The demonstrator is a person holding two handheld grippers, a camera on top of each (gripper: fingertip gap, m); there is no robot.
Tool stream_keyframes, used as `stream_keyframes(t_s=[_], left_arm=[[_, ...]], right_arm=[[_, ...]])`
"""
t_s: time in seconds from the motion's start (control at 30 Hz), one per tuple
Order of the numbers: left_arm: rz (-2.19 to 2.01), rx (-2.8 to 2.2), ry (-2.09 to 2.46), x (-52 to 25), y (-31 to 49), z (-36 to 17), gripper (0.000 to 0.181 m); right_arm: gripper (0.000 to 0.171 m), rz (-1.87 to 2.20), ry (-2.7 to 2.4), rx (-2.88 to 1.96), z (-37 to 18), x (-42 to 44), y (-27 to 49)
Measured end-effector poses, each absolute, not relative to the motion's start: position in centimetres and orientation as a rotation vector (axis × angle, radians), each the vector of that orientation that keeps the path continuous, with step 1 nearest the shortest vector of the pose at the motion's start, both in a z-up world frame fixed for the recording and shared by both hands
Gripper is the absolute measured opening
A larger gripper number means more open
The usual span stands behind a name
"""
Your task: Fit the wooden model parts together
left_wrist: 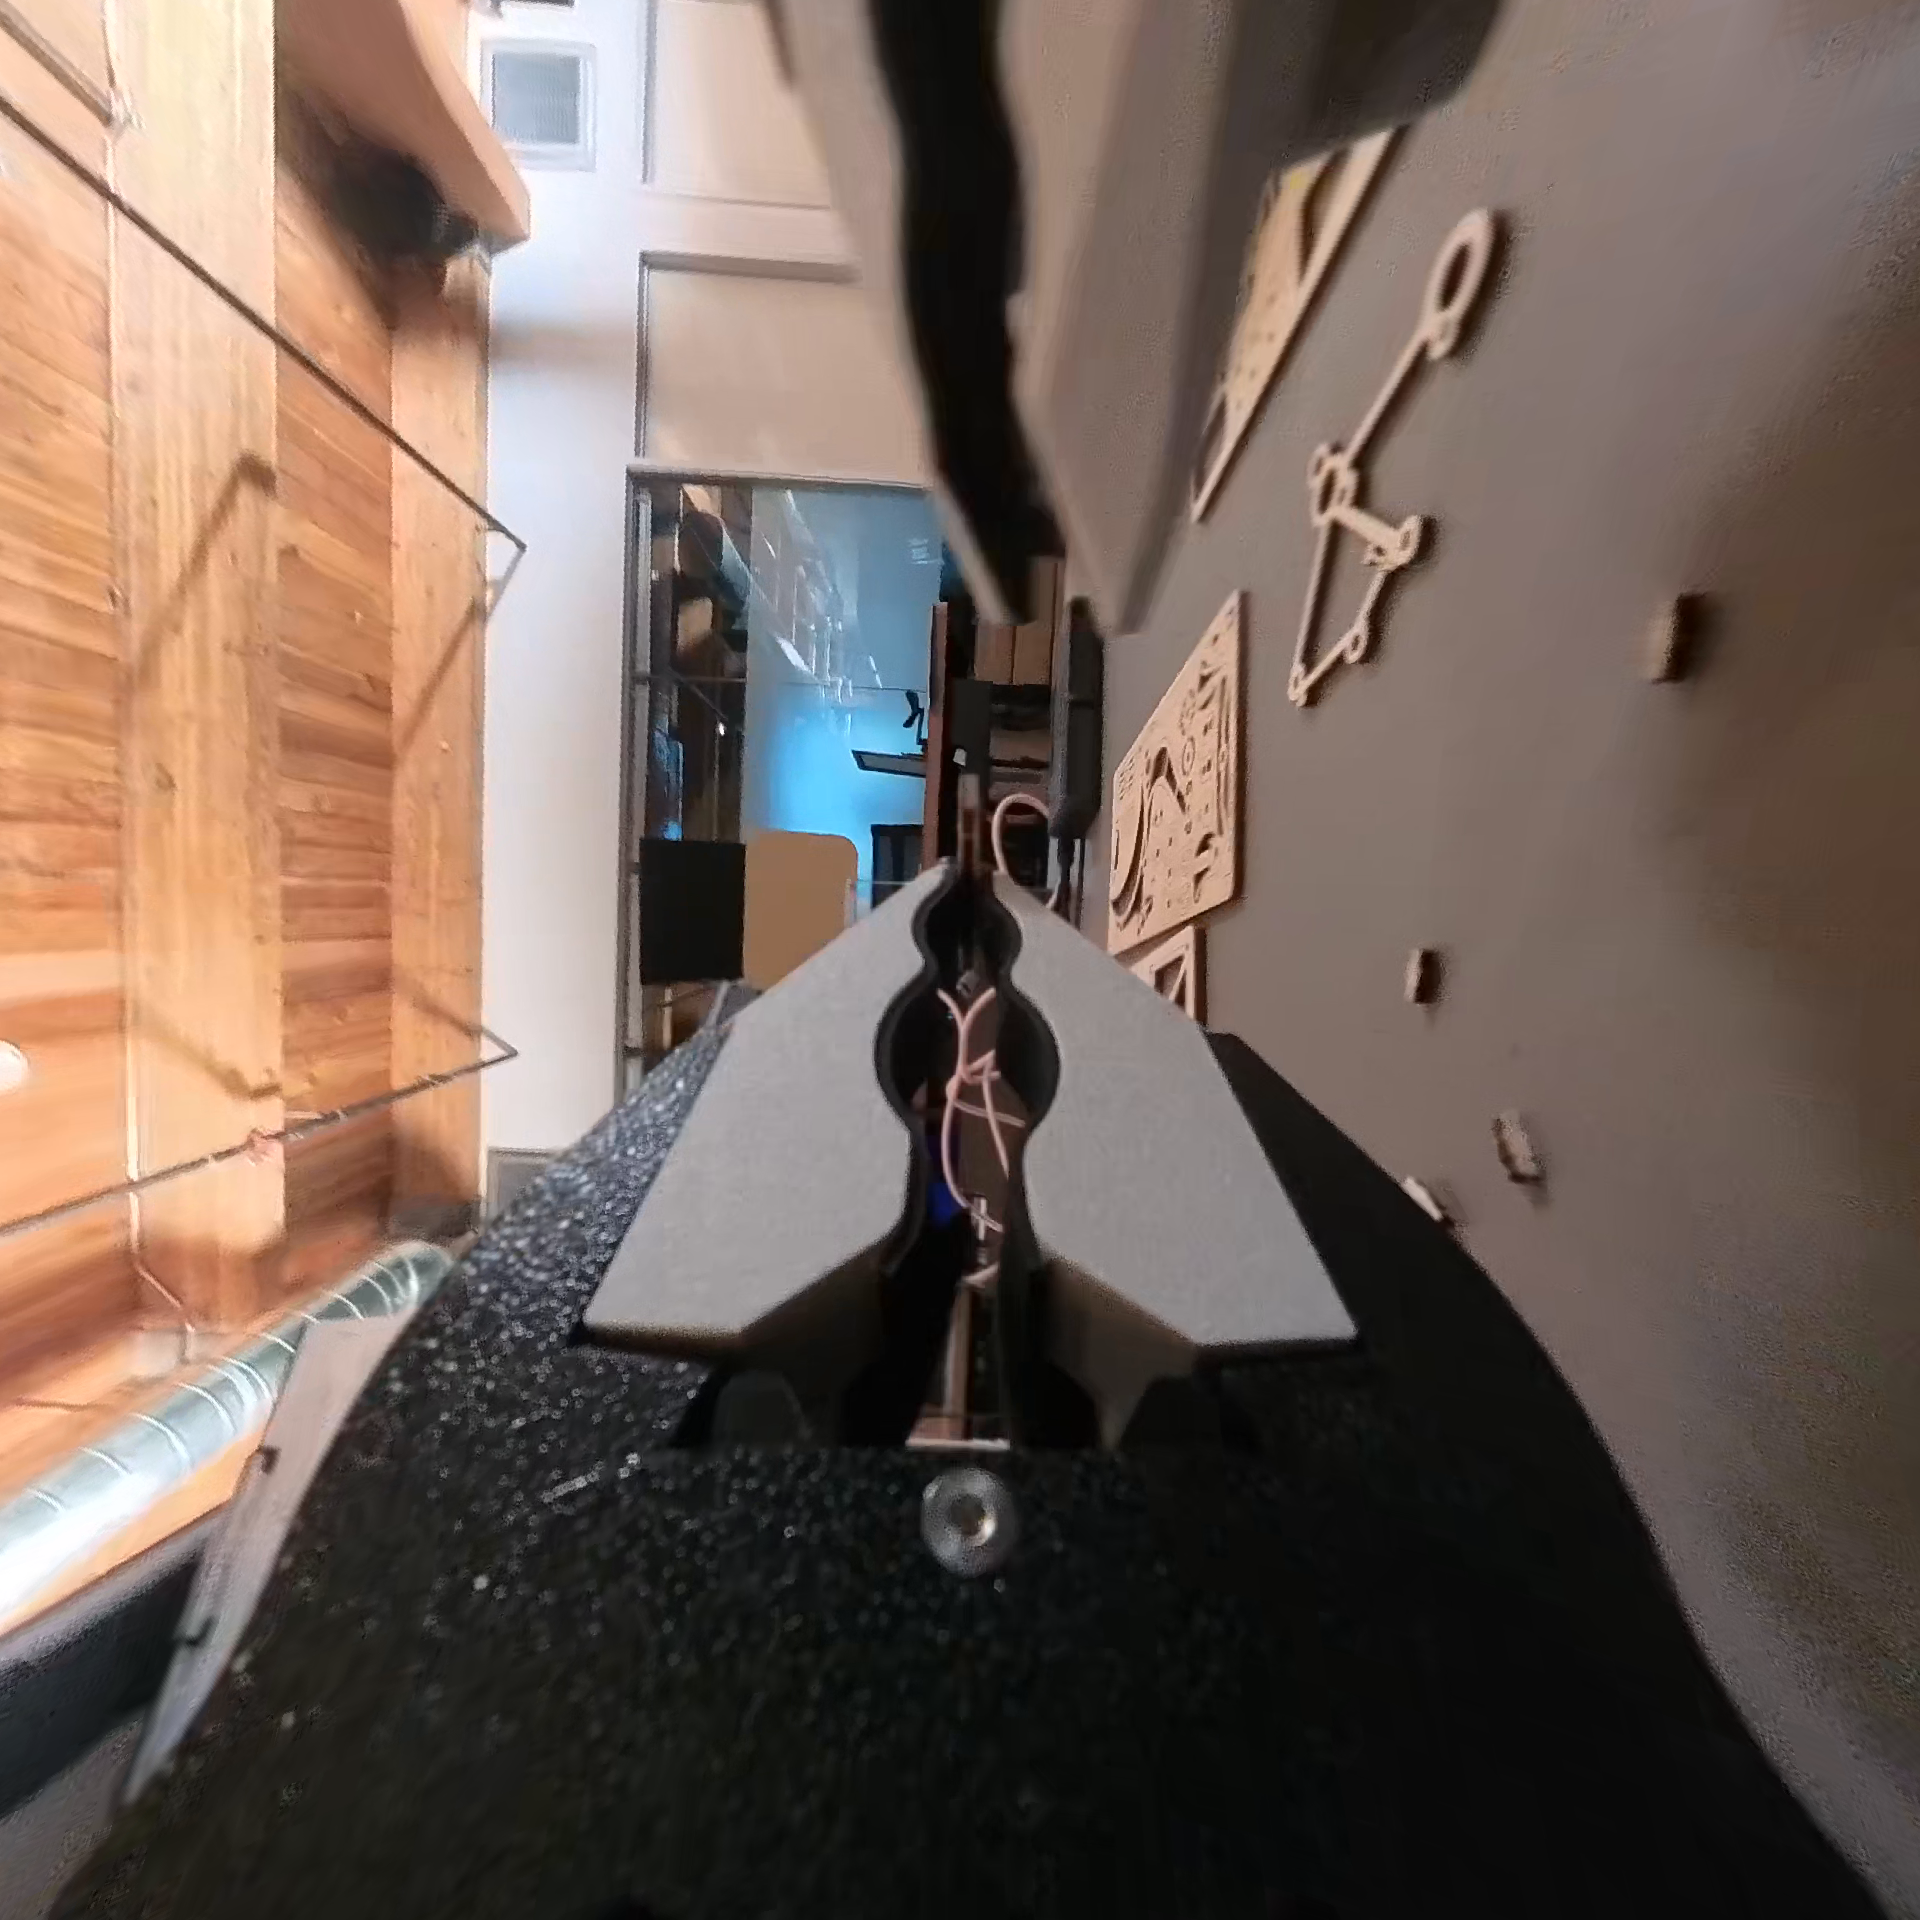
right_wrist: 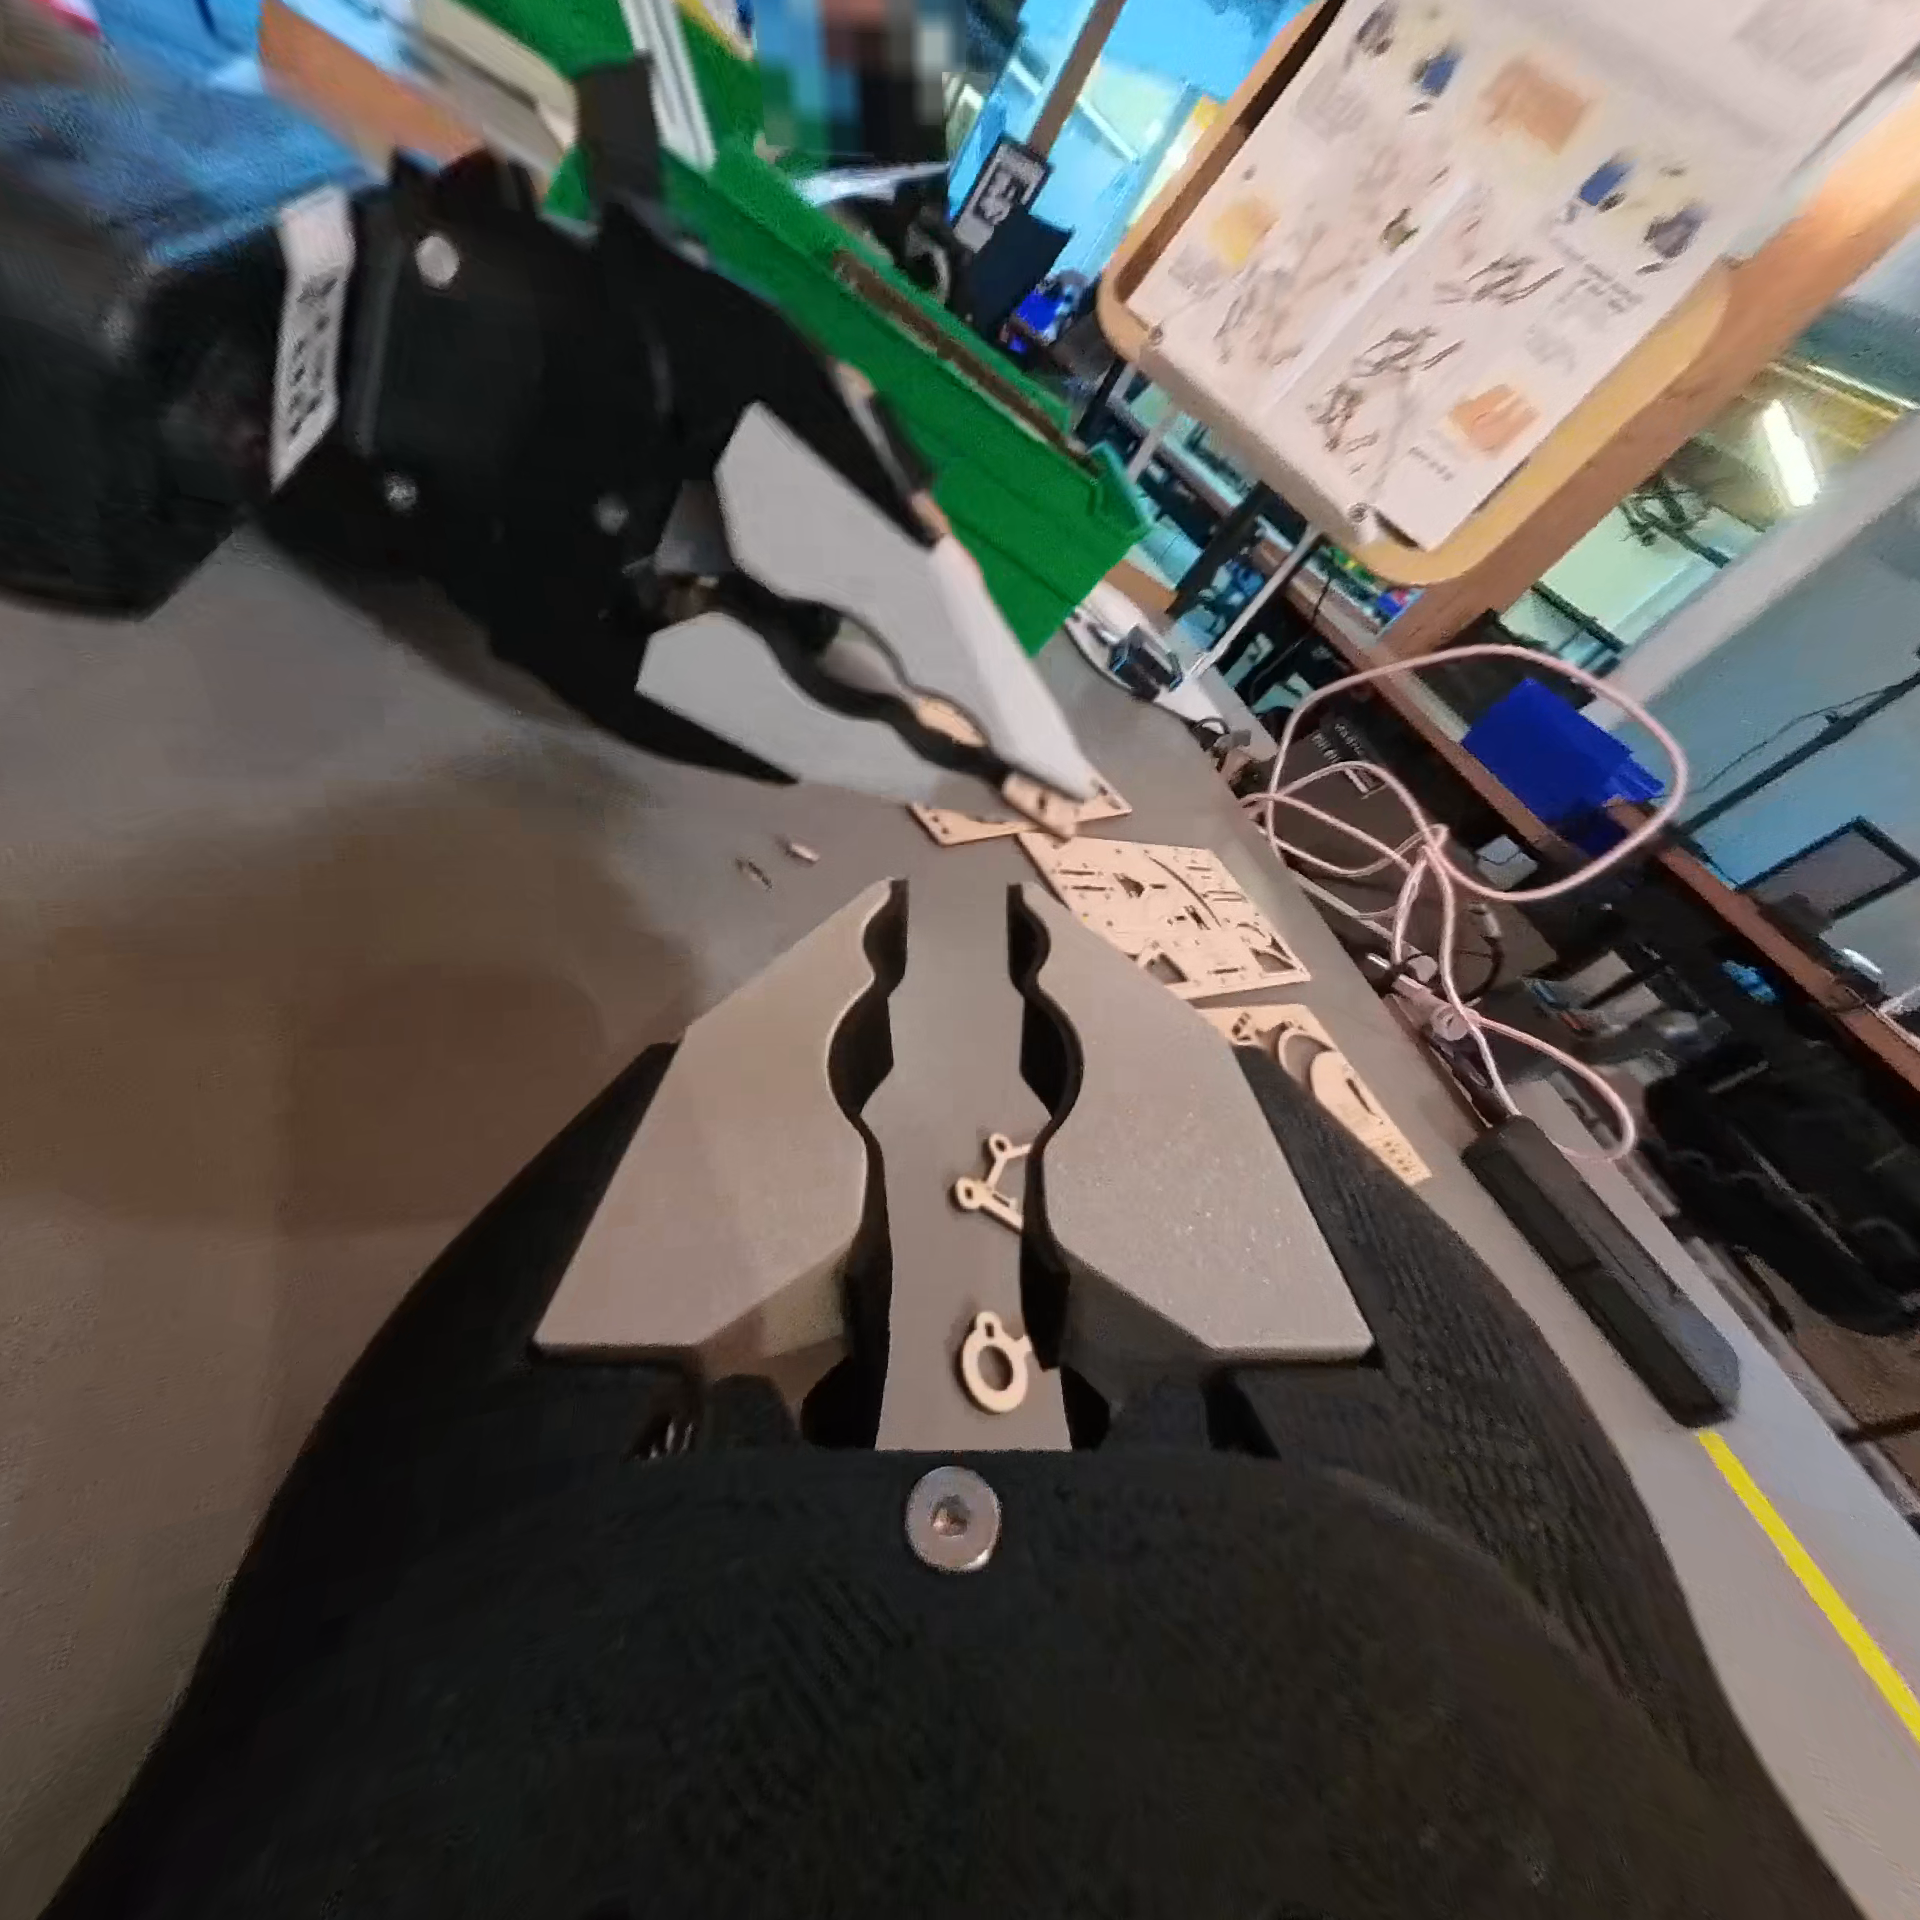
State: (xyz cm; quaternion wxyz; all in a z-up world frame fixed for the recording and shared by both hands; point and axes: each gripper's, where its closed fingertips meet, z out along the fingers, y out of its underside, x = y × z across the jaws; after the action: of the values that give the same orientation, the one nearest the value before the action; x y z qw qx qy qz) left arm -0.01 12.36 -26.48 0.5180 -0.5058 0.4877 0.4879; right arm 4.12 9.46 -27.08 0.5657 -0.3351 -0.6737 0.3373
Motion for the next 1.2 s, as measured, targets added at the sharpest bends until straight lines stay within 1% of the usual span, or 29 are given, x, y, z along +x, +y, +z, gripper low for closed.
stream_keyframes(t_s=[0.2,0.3,0.37,0.47,0.53,0.6,0.7,0.87,1.07,1.2], left_arm=[[1.261,-1.127,1.235,1.0,12.0,-26.3,0.000],[1.219,-1.147,1.215,1.0,11.9,-26.2,0.000],[0.989,-1.243,1.171,1.9,11.8,-26.7,0.000],[0.321,-1.394,0.995,5.3,10.7,-26.0,0.001],[0.017,-1.484,0.858,5.7,10.5,-25.1,0.000],[-0.213,-1.509,0.756,5.7,10.1,-24.4,0.000],[-0.408,-1.537,0.726,6.2,9.7,-24.6,0.000],[-0.533,-1.553,0.707,6.6,9.5,-25.0,0.000],[-0.511,-1.531,0.755,7.2,9.2,-25.0,0.001],[-0.536,-1.528,0.746,7.2,9.1,-25.0,0.001]], right_arm=[[0.025,0.785,-1.567,-0.740,-26.8,4.2,9.3],[0.027,0.812,-1.530,-0.737,-26.3,4.2,9.4],[0.027,0.858,-1.480,-0.751,-25.5,4.4,9.7],[0.026,0.989,-1.399,-0.771,-24.2,4.9,9.9],[0.024,1.078,-1.364,-0.780,-23.5,5.2,9.9],[0.020,1.142,-1.344,-0.790,-23.2,5.4,10.0],[0.011,1.198,-1.323,-0.803,-22.9,5.6,10.1],[0.003,1.307,-1.375,-0.769,-22.8,5.9,8.8],[0.004,1.336,-1.396,-0.773,-22.9,5.9,8.4],[0.001,1.319,-1.397,-0.766,-23.0,5.8,8.3]])
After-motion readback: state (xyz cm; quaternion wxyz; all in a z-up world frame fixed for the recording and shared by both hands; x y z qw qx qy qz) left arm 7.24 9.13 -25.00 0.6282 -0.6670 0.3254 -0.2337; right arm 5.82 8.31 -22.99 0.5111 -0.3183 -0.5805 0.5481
